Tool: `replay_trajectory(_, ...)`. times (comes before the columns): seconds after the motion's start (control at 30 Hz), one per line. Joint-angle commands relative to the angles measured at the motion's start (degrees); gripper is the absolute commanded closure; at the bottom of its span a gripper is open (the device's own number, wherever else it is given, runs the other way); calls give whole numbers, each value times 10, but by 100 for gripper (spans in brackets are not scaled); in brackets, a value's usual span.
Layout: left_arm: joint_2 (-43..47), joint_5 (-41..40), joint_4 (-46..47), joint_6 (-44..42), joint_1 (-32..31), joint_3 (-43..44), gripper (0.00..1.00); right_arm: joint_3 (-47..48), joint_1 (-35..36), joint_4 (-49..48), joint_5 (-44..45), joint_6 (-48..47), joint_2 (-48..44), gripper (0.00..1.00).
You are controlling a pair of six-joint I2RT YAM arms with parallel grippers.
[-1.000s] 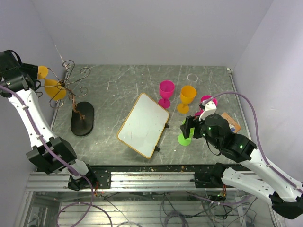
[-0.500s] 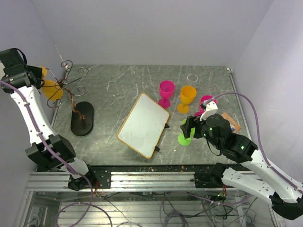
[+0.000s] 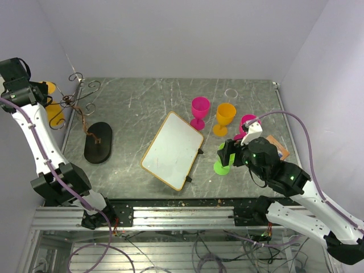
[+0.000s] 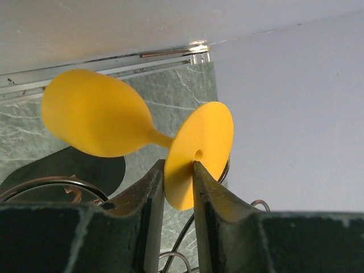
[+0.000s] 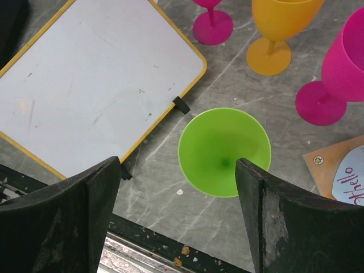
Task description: Take the wine glass off the wine glass rack
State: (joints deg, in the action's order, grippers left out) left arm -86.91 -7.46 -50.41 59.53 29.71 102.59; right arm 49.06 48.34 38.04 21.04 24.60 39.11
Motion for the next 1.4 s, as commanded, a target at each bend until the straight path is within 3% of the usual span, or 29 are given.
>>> replay_trajectory(0.0,8,-8,-21,-20,-3,-3,68,5,-2,0,10,4,-10,19)
replay_trajectory(0.47,46,54,17,-14,-4,-19,92,4,-1,-1,11,4,-13,19)
replay_trajectory(0.77,58,97,73,-16,-4,-40,93,2,-1,-2,11,5,-18,18)
replay_trajectory(1.37,50,73,87,3,0,-10,93,6,-1,1,39,11,-36,18)
